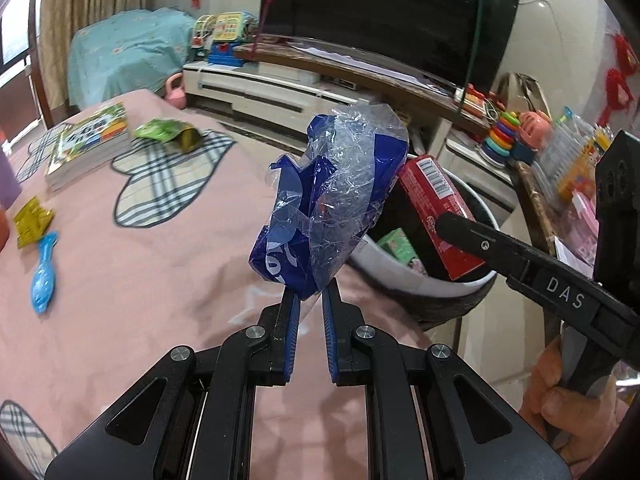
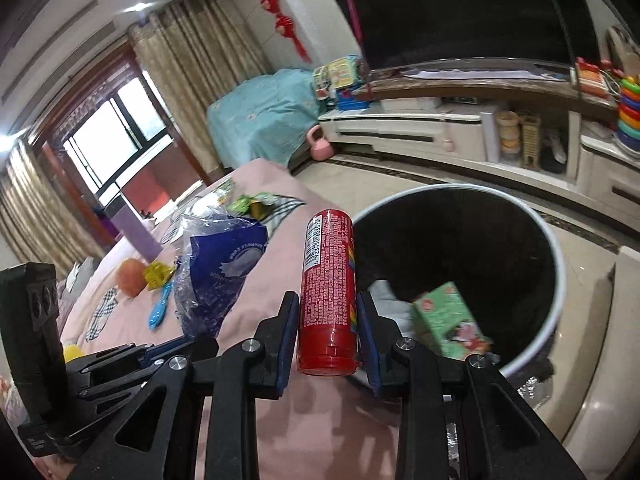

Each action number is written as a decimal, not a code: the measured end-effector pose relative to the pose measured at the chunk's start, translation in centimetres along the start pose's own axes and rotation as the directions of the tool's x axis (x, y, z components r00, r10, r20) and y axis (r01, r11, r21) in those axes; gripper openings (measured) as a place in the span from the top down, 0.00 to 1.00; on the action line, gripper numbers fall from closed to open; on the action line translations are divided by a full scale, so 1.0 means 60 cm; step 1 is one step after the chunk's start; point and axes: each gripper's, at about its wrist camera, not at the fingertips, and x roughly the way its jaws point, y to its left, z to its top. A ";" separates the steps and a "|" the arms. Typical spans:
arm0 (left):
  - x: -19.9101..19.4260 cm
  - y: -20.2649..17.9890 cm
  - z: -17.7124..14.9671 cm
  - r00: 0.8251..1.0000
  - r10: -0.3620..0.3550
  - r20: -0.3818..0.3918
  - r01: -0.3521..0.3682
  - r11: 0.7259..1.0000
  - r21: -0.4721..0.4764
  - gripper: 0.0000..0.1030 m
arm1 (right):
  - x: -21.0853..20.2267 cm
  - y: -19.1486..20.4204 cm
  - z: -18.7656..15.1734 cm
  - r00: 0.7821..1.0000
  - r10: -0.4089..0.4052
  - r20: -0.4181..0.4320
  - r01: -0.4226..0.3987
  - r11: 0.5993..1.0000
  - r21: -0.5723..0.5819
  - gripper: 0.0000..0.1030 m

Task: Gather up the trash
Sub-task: 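Carry the blue bag and red can over the bin, then open both tools to drop the red can and blue bag into the bin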

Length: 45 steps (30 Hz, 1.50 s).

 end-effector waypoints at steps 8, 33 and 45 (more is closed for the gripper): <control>0.017 -0.047 0.028 1.000 -0.013 -0.003 0.013 0.999 0.045 0.90 | -0.019 -0.047 0.000 0.999 -0.040 0.015 0.040 0.998 0.039 0.71; 0.072 -0.101 0.063 0.999 -0.031 -0.044 0.034 0.996 0.088 0.89 | -0.022 -0.113 0.016 0.996 -0.084 0.005 0.083 0.993 0.086 0.71; 0.076 -0.087 0.072 0.997 -0.049 -0.053 0.051 0.998 0.030 0.60 | -0.019 -0.127 0.020 0.997 -0.077 -0.010 0.077 0.989 0.124 0.61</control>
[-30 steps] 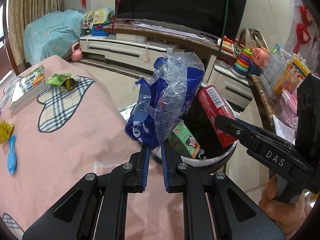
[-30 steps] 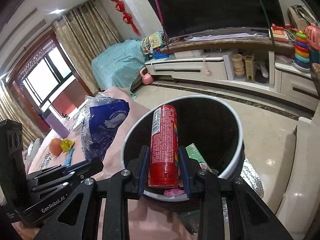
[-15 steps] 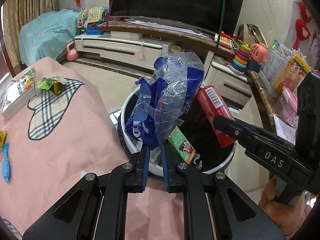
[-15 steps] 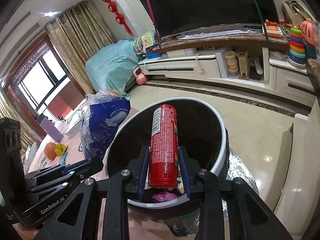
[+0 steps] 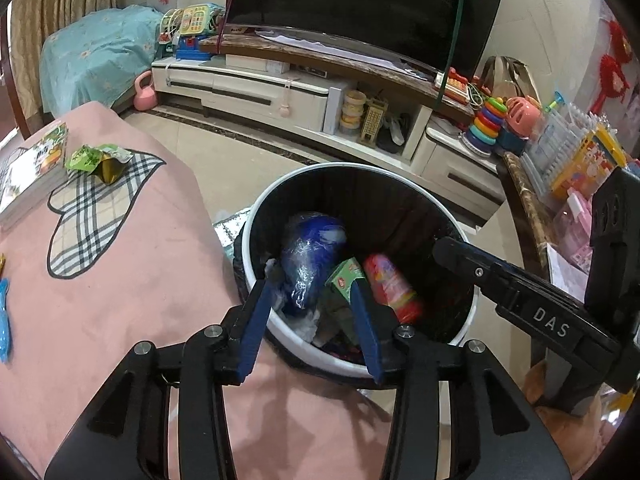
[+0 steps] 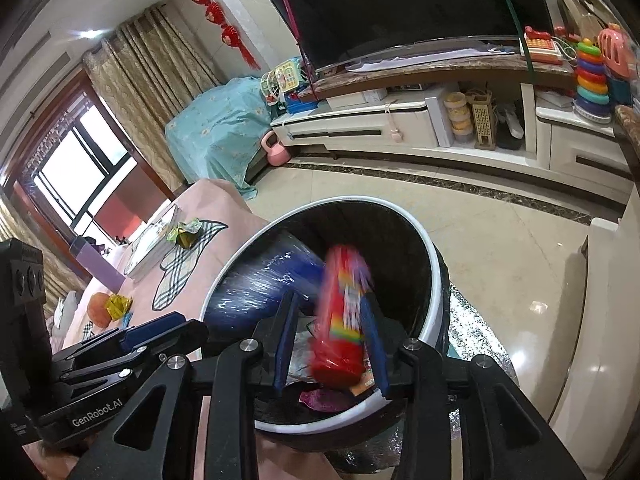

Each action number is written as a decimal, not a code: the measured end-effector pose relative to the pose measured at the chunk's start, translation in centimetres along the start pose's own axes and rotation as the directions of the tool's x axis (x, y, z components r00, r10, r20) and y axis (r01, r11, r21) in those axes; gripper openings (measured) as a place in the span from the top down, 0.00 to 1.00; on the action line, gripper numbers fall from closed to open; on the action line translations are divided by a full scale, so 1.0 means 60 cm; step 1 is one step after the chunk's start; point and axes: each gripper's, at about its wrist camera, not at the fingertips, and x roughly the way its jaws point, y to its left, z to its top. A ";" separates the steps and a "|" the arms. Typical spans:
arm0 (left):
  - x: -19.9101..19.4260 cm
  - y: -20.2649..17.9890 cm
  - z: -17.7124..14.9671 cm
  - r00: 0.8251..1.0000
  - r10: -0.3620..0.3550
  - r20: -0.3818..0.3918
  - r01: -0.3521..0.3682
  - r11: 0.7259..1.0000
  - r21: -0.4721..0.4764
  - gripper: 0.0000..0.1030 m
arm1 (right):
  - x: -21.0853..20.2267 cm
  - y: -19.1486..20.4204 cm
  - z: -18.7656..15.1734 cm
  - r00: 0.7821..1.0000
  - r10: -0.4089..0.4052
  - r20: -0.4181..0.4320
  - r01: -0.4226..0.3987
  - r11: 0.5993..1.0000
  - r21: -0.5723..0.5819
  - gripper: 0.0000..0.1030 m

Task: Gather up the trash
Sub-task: 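Open both tools to drop the red can and blue bag into the bin, then move both open tools back toward the blue toy and yellow wrapper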

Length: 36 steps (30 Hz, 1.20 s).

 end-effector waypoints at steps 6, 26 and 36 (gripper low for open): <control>-0.017 0.028 -0.012 1.000 0.012 0.020 -0.011 0.999 -0.038 0.49 | -0.003 0.007 -0.003 1.000 0.008 0.004 -0.008 1.000 0.002 0.52; -0.092 0.229 -0.142 0.990 0.140 0.000 -0.135 0.955 -0.265 0.46 | 0.016 0.148 -0.063 0.992 0.122 -0.029 -0.125 0.985 -0.120 0.17; -0.140 0.345 -0.210 0.975 0.220 -0.014 -0.208 0.901 -0.381 0.46 | 0.047 0.227 -0.099 0.984 0.164 -0.069 -0.174 0.971 -0.166 0.13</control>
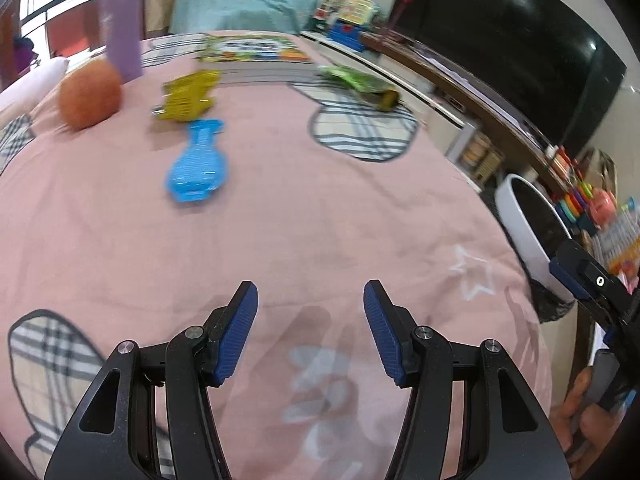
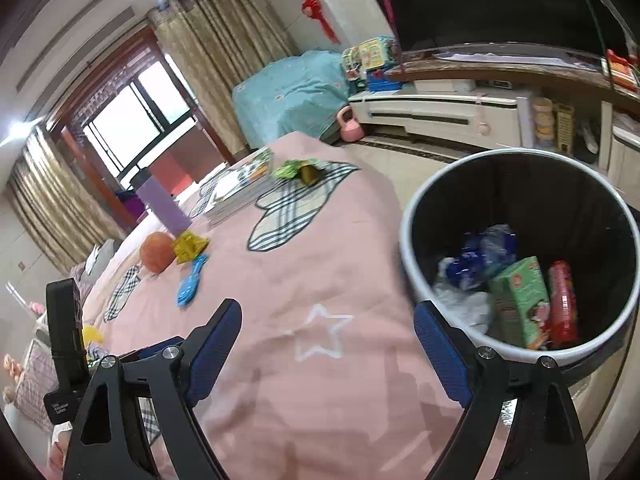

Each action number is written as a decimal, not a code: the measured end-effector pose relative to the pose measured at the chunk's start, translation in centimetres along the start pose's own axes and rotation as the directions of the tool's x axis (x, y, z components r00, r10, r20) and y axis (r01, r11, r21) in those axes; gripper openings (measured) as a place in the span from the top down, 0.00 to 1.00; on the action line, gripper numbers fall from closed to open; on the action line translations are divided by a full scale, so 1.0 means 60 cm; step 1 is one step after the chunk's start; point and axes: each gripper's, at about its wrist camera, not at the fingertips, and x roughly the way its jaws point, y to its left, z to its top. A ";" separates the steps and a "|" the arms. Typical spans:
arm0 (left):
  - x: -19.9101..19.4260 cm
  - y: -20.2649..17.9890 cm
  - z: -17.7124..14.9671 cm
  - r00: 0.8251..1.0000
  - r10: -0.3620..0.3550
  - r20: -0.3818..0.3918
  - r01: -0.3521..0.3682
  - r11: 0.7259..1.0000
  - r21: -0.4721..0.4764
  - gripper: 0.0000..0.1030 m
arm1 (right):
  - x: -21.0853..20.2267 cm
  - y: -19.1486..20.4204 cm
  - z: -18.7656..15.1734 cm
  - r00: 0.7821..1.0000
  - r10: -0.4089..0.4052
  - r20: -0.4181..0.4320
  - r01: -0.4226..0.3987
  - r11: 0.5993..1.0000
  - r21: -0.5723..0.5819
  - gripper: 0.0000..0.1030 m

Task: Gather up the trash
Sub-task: 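Move both open tools back toward the blue toy and yellow wrapper, then grasp the blue toy with the right tool while the left tool grasps the yellow wrapper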

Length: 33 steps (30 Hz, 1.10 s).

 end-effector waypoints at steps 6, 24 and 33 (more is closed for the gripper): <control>-0.012 0.063 -0.003 0.999 0.047 0.013 -0.046 0.998 -0.043 0.46 | 0.022 0.052 -0.004 0.999 0.031 -0.020 -0.032 0.997 -0.064 0.13; -0.036 0.216 0.019 0.984 0.176 0.038 -0.168 0.972 -0.164 0.46 | 0.151 0.205 -0.028 0.981 0.120 -0.151 -0.147 0.973 -0.180 0.13; -0.024 0.264 0.033 0.977 0.214 0.022 -0.206 0.958 -0.199 0.46 | 0.226 0.272 -0.023 0.967 0.143 -0.213 -0.190 0.958 -0.215 0.25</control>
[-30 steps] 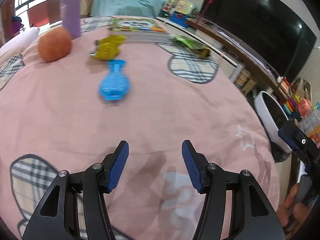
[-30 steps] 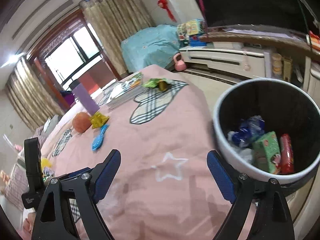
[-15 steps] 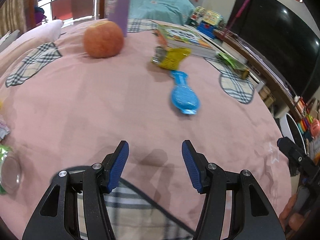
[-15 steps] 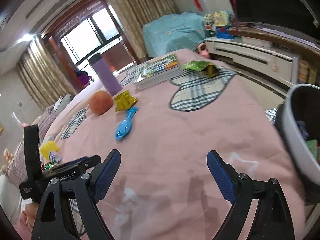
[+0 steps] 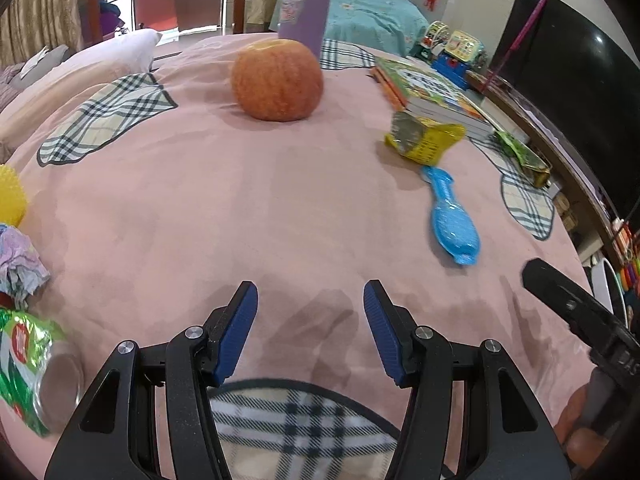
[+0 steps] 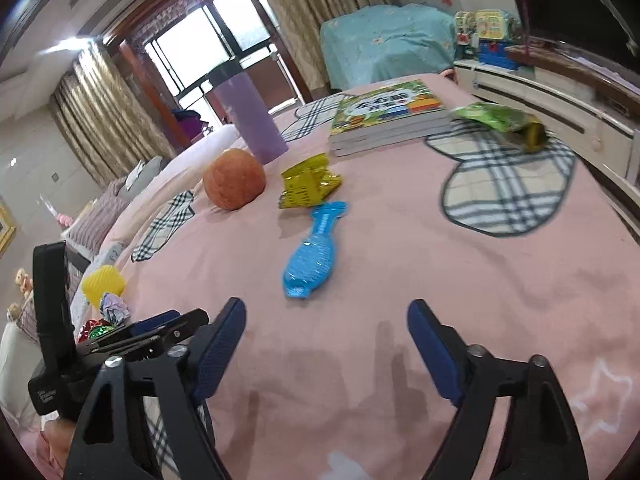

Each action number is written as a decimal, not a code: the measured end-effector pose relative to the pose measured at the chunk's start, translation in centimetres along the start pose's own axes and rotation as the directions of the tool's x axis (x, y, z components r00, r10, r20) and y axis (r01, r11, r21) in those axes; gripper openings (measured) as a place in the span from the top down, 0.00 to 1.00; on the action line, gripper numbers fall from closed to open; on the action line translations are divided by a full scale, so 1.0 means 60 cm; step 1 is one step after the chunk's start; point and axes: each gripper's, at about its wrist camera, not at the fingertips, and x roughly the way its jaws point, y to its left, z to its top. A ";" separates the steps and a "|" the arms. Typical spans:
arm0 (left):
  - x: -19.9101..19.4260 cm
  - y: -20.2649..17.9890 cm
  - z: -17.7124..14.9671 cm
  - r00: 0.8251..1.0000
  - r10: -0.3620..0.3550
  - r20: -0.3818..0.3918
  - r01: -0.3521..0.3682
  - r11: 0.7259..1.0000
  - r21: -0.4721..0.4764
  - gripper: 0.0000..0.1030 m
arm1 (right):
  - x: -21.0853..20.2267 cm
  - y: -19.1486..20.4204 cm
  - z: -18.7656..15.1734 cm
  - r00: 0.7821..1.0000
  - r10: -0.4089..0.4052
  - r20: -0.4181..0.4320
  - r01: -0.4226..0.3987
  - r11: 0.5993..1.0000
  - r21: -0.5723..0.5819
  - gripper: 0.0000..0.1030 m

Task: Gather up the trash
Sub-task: 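Grasp the blue toy with the right tool while the left tool grasps the yellow wrapper, then carry the blue toy and yellow wrapper over the bin opening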

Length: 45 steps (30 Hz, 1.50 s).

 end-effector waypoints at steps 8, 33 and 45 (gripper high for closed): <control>0.017 0.016 0.013 1.000 0.013 -0.009 -0.013 1.000 -0.009 0.46 | 0.079 0.034 0.019 0.996 -0.019 -0.083 0.012 0.997 -0.074 0.36; 0.079 -0.145 0.103 0.997 -0.065 0.050 0.059 0.991 0.118 0.42 | -0.004 -0.084 0.015 0.997 -0.074 -0.027 0.075 0.996 0.038 0.60; 0.121 -0.188 0.118 0.995 -0.097 0.037 0.088 0.980 0.178 0.98 | -0.035 -0.120 0.009 0.995 -0.098 0.007 0.097 0.991 0.095 0.60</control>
